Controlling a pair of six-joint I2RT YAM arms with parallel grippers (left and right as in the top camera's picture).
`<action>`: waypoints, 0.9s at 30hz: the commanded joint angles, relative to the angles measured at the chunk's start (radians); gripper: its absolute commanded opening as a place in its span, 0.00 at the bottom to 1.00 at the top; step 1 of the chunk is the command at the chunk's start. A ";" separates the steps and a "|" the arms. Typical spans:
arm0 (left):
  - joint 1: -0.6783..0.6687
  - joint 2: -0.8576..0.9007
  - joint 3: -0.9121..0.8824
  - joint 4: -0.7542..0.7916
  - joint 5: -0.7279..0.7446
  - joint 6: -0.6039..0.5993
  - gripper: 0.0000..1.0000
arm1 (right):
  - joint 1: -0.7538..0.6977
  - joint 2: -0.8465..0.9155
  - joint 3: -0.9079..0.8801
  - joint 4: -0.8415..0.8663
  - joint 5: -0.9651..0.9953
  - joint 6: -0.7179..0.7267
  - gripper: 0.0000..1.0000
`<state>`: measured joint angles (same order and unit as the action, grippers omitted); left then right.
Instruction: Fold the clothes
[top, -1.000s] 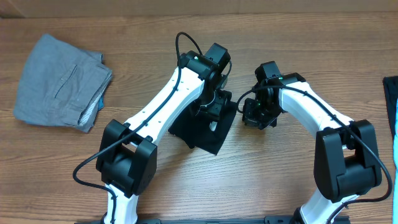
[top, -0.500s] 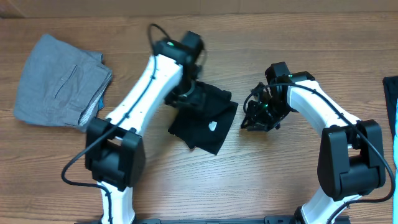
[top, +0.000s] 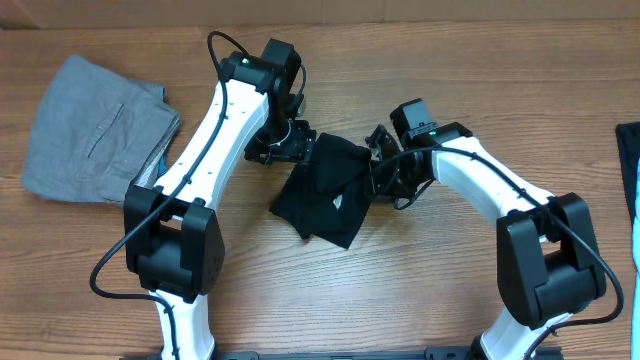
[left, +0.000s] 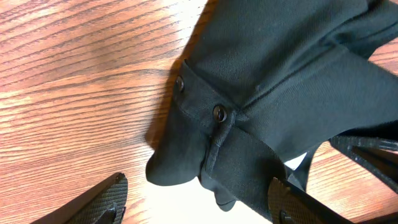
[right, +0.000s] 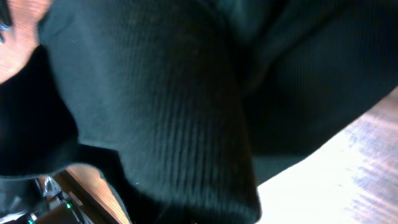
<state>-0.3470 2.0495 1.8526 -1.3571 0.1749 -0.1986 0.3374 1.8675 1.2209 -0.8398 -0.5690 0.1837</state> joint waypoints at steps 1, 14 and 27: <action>-0.002 -0.015 0.021 -0.001 0.002 0.039 0.76 | -0.015 -0.032 0.005 -0.050 0.054 0.053 0.04; -0.022 -0.015 -0.011 0.018 0.002 0.045 0.80 | -0.090 -0.044 0.051 -0.204 0.272 0.057 0.18; -0.029 -0.015 -0.203 0.178 0.224 0.066 0.54 | -0.158 -0.139 0.100 -0.227 0.032 -0.106 0.19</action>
<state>-0.3725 2.0495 1.7020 -1.2350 0.2337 -0.1726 0.1658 1.8088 1.2819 -1.0714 -0.4030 0.1745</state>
